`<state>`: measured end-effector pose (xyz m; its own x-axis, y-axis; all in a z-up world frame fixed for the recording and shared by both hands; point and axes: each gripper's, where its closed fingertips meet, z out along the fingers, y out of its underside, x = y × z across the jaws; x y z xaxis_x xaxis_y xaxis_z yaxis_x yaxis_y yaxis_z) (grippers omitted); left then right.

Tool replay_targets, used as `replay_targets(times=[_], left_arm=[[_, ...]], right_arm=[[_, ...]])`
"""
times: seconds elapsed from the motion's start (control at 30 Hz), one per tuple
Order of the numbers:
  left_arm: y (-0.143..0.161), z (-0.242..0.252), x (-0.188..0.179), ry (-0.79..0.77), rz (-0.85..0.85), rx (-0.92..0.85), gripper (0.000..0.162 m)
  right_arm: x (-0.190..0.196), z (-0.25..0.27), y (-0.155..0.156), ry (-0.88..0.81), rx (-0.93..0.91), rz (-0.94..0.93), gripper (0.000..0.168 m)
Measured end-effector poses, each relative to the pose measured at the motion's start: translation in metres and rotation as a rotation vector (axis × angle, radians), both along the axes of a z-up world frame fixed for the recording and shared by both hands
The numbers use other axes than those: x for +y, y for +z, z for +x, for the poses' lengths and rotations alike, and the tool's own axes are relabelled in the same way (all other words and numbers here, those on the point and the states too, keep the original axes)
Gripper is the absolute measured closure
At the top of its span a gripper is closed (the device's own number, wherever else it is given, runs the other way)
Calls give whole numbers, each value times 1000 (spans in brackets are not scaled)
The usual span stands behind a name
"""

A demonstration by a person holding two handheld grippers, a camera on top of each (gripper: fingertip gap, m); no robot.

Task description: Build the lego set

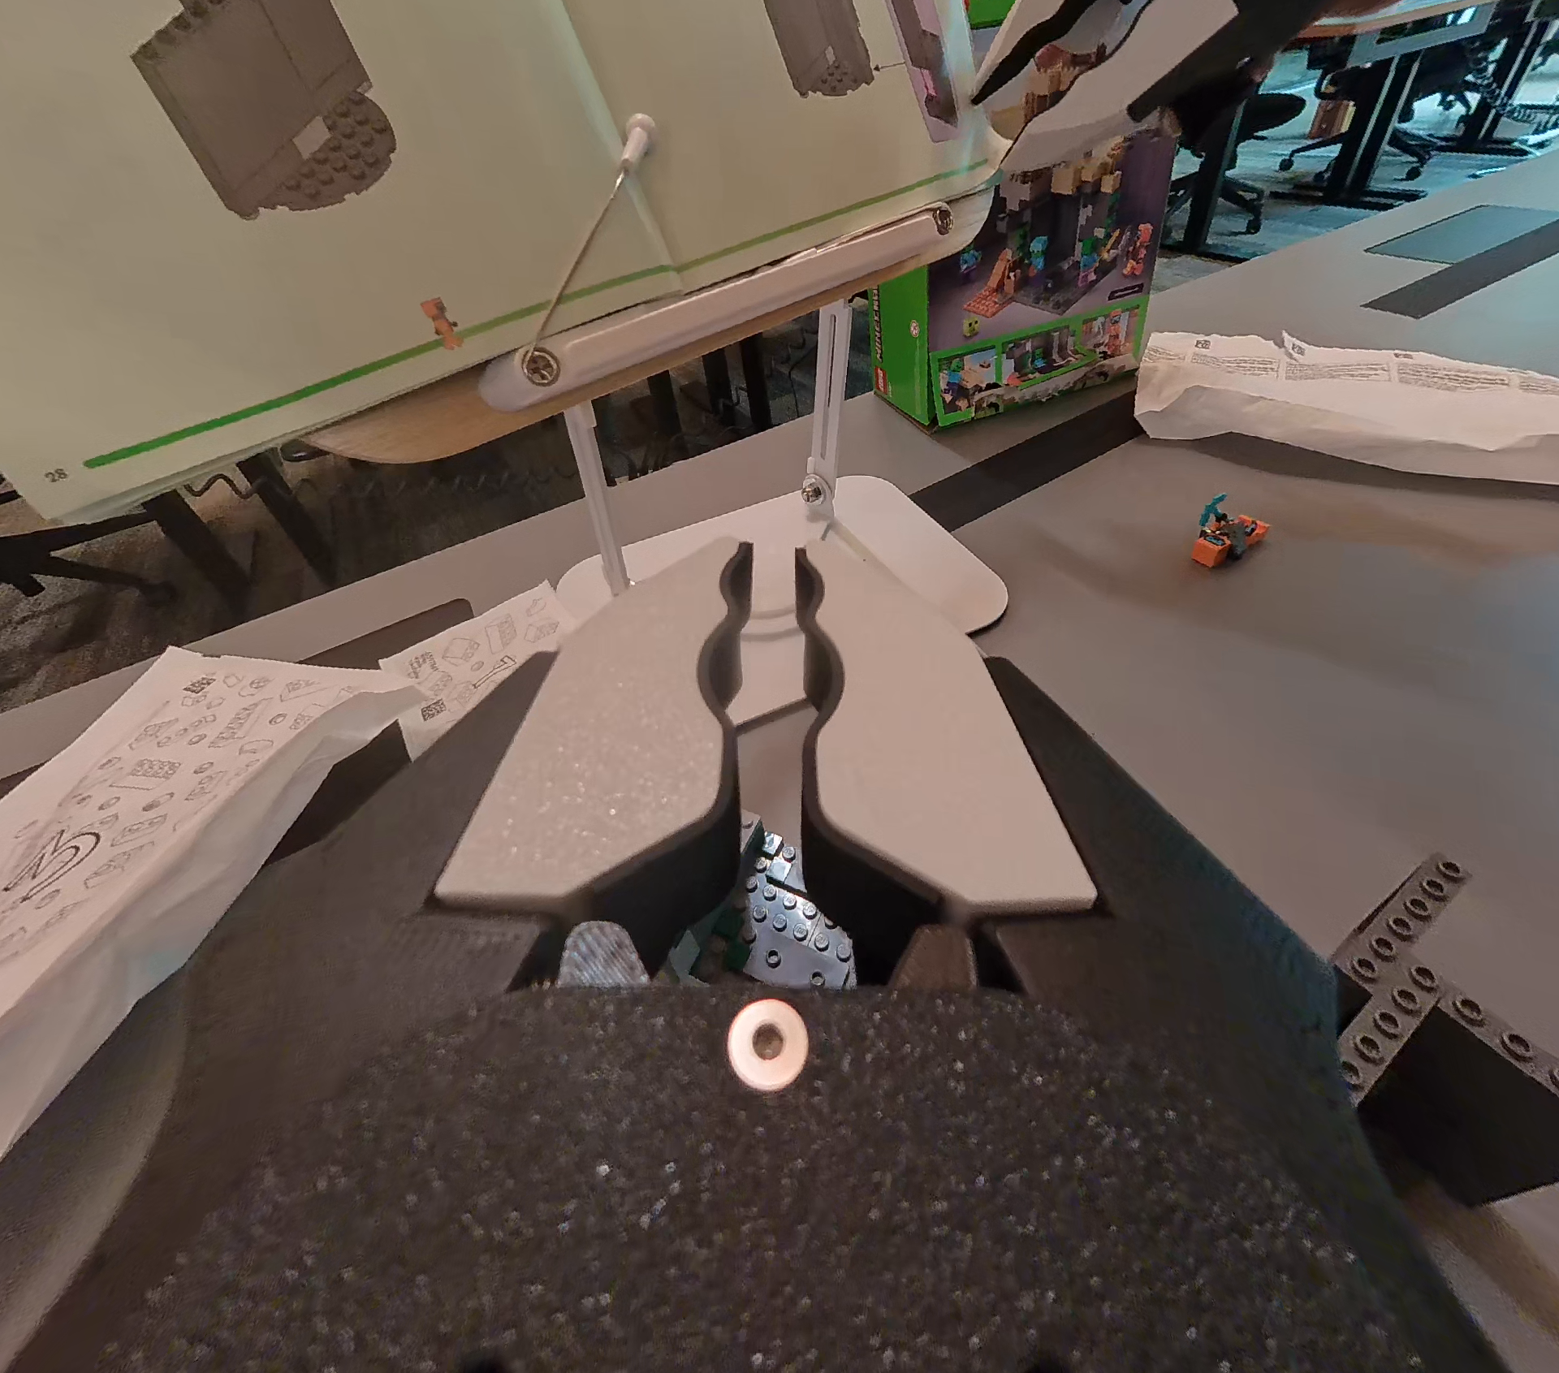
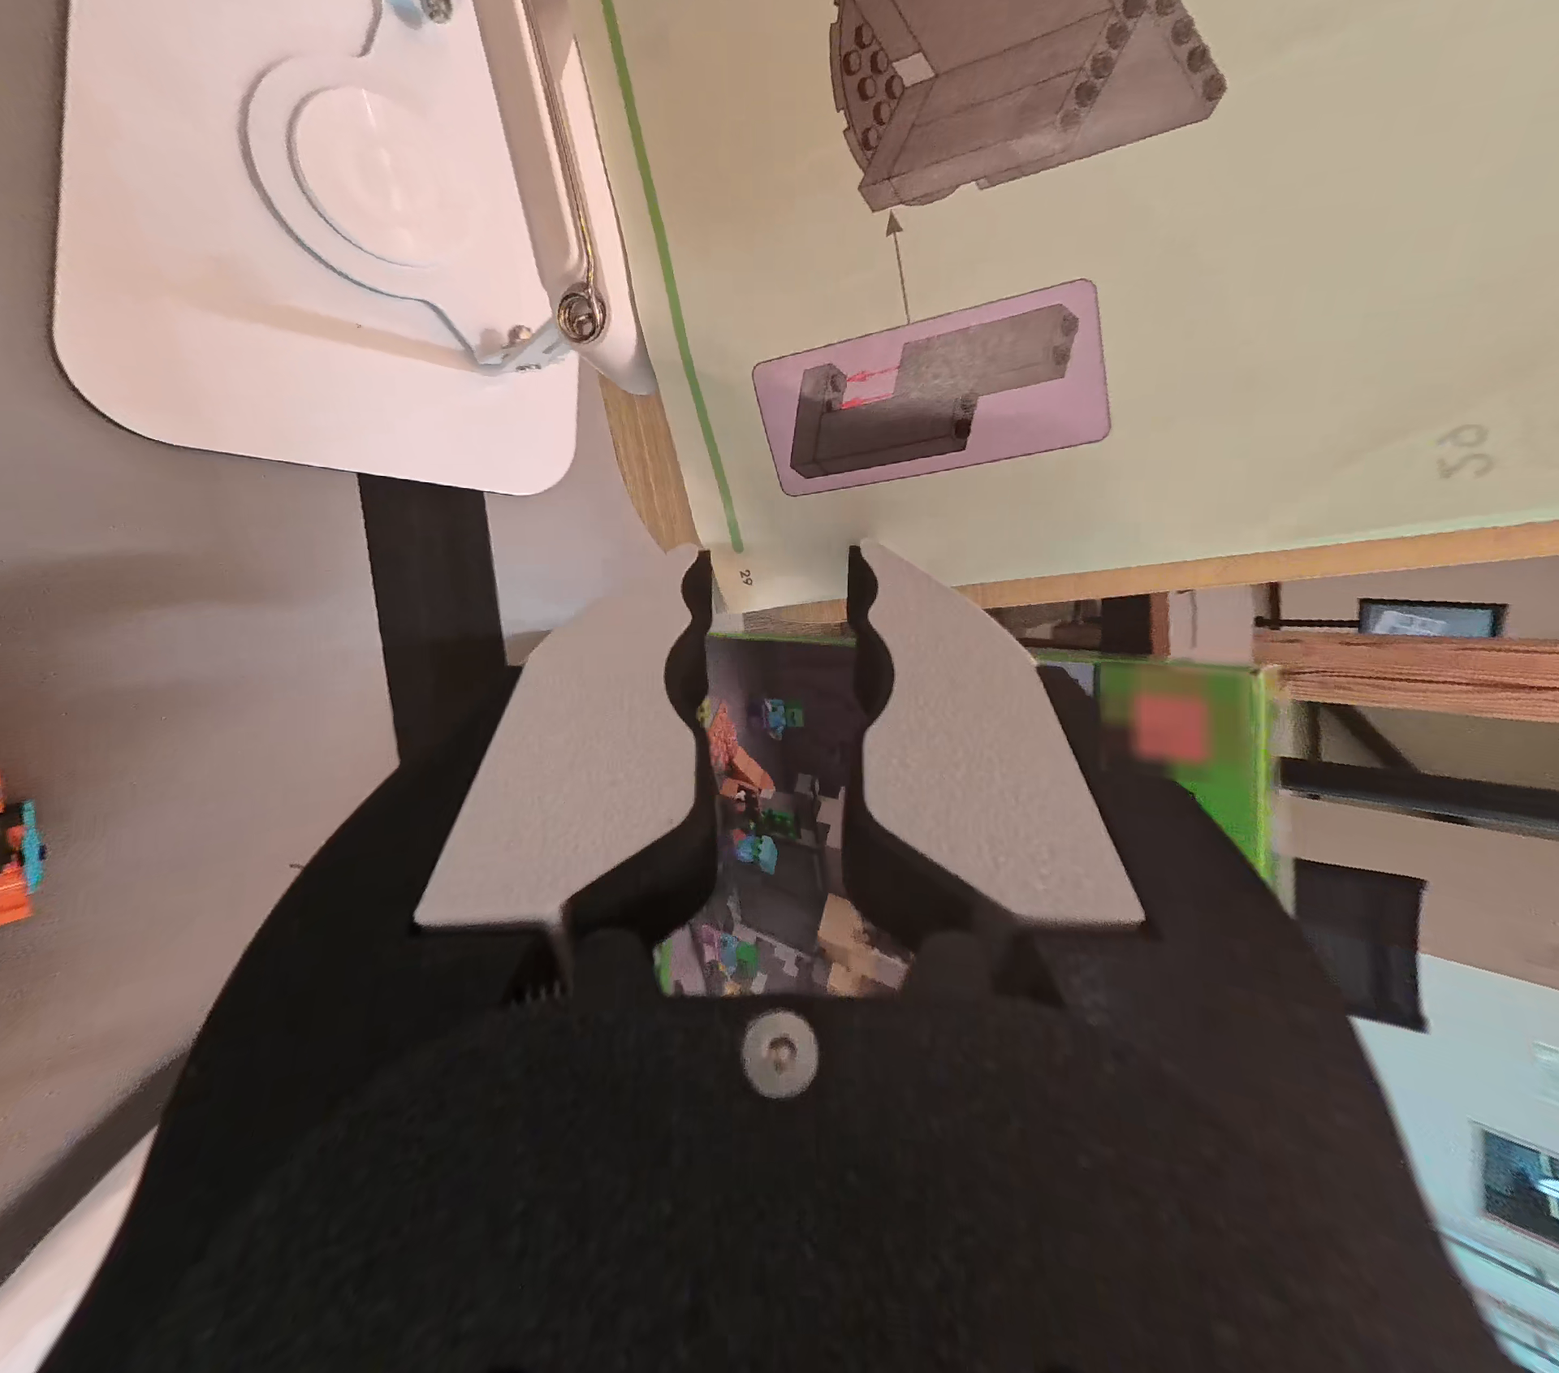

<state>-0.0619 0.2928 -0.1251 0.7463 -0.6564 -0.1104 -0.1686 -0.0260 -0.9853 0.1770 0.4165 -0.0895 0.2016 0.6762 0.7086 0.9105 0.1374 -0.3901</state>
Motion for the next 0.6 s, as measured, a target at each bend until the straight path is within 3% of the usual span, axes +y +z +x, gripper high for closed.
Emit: replay_targets(times=[0.6], left_arm=[[0, 4, -3, -25, 0, 4, 152]], right_arm=[[-2, -1, 2, -32, 22, -201, 139]])
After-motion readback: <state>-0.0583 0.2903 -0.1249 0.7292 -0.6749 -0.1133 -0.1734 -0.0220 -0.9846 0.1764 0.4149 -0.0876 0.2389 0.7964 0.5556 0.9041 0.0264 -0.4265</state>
